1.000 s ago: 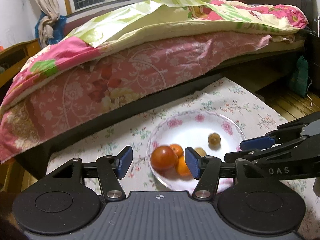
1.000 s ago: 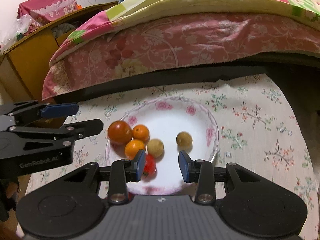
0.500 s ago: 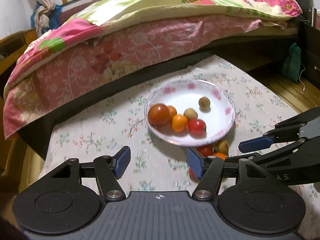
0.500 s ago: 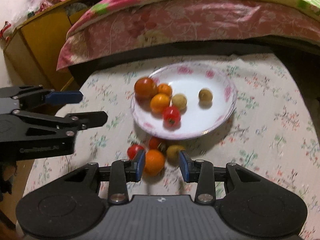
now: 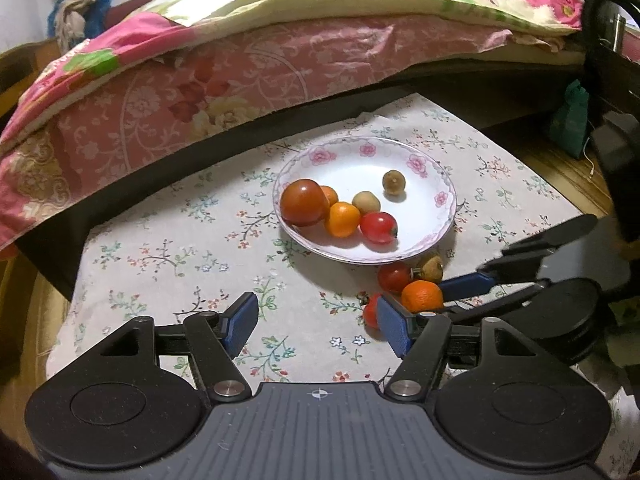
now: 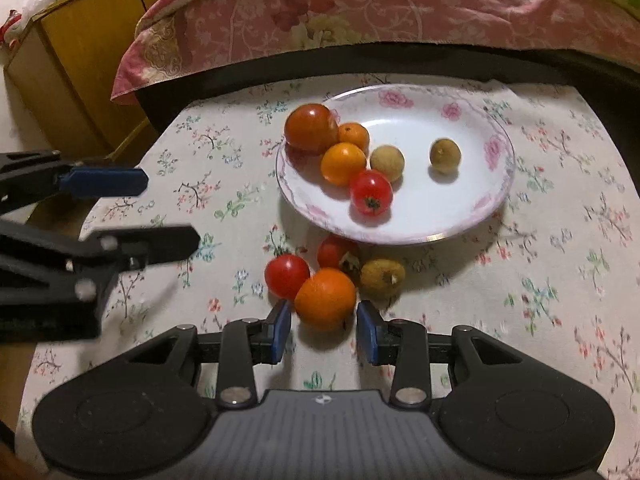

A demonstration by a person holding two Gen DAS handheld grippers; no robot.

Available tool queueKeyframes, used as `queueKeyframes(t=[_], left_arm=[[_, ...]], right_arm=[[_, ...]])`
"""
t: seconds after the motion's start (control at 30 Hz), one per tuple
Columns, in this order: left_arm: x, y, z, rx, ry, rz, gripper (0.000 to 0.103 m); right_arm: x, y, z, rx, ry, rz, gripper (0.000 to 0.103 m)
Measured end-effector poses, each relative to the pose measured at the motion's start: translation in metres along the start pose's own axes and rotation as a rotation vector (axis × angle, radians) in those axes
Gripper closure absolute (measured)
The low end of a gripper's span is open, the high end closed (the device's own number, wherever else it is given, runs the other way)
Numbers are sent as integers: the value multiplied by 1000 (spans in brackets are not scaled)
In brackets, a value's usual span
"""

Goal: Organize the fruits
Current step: 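Close the right gripper on an orange tangerine, then close the left gripper on a red cherry tomato while the right gripper holds the tangerine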

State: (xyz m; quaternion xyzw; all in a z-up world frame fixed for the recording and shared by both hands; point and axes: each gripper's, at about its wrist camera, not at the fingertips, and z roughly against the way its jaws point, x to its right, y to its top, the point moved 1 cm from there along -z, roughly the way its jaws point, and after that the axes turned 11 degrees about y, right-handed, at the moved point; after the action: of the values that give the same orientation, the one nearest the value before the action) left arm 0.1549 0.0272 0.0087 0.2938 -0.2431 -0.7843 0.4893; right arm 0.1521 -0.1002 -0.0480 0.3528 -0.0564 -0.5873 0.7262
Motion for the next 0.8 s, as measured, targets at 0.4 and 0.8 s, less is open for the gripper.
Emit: queueKeyframes(t=[0.4,0.8], left_arm=[[4,-9,-15,-34,-19,-30,31],[29,-6,-31,-34,-68,-69,33]], right_arm=[[5,0,-1,6,41,6,69],[15,-11,31,-43,-3,-35,69]])
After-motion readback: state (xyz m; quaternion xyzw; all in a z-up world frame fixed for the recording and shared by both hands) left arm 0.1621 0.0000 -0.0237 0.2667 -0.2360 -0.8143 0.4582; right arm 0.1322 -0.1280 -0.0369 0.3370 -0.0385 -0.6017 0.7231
